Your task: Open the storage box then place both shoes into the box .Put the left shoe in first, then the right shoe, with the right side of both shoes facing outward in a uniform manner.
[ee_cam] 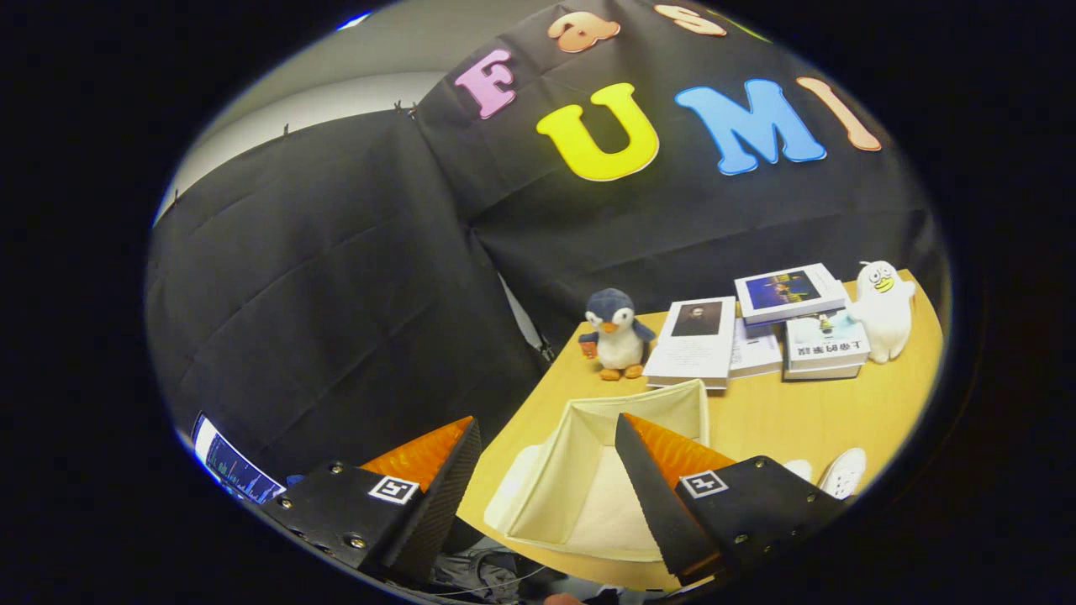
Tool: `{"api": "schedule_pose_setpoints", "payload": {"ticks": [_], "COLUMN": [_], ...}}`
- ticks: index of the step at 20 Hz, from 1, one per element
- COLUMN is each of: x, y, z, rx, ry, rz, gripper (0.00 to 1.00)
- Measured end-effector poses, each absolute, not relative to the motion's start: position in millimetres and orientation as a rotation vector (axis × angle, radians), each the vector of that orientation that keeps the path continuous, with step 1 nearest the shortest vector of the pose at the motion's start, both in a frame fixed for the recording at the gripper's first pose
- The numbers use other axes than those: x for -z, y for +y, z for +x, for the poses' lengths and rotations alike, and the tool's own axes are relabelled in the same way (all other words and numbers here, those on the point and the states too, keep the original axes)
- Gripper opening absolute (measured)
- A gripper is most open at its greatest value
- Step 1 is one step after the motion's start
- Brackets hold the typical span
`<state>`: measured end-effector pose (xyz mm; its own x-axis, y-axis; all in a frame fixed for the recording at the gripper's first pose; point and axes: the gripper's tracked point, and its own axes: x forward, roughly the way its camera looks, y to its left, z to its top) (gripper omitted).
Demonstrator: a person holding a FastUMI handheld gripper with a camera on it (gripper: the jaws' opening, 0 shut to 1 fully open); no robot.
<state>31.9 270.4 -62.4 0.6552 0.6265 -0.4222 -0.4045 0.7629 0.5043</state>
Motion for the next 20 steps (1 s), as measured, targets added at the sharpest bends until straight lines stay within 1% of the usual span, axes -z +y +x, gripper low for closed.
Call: {"api": "schedule_pose_setpoints", "payload": {"ticks": [5,11,20], "x": [88,138,220], "y": [211,155,115], "z": [44,43,23], "rx": [-0.486,-0.384,-0.322], "ry": [0.642,0.717,0.879], "rz": [0.369,0.352,0.318], "gripper": [0.97,0.97,0.97]}}
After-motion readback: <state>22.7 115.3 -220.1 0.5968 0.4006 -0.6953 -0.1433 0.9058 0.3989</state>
